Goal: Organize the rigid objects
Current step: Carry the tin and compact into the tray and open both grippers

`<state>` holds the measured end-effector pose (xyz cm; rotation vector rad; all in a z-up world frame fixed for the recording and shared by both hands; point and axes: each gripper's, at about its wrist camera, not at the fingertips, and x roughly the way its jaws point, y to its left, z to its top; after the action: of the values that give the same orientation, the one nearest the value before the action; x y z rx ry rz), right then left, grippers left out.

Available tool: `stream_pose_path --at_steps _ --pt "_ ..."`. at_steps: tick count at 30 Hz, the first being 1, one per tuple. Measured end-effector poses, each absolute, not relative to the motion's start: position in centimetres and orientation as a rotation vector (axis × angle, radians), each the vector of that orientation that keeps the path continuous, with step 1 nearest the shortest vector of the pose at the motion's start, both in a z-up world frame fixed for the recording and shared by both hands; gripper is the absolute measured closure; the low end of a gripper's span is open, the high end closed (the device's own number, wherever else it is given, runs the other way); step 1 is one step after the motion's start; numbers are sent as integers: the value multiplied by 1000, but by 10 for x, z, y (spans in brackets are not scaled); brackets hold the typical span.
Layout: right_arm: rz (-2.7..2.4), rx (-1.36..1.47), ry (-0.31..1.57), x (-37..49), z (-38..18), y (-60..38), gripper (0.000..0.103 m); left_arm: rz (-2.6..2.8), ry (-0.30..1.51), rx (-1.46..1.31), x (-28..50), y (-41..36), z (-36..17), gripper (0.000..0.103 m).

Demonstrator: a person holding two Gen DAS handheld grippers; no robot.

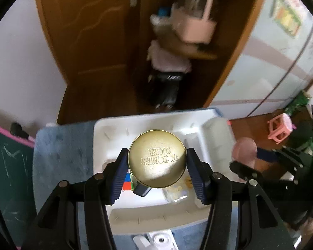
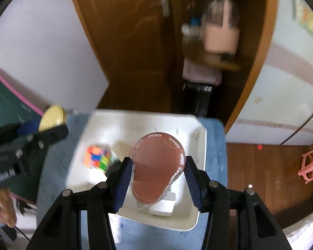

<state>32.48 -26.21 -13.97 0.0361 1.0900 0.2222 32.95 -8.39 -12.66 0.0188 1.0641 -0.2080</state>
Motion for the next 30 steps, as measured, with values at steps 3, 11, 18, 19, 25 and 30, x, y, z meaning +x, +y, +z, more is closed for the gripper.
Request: stream_pose_path --at_steps 3,11,18,19,25,30 --pt "234 -8 1160 339 -179 -262 52 -151 1129 23 348 -87 -164 44" --pt "255 -59 1253 362 -236 -271 52 -96 1197 63 370 -99 -211 44" --pt "282 -17 1229 369 -236 -274 37 -51 1217 67 390 -102 -228 44" --pt "293 -2 1225 369 -236 -274 35 -43 1224 58 392 -100 -231 44" --pt "298 -29 1180 357 -227 -273 33 -29 1283 -36 401 -90 -242 43" --pt "314 -9 1151 345 -219 -274 33 -30 1283 -112 396 -82 -235 33"
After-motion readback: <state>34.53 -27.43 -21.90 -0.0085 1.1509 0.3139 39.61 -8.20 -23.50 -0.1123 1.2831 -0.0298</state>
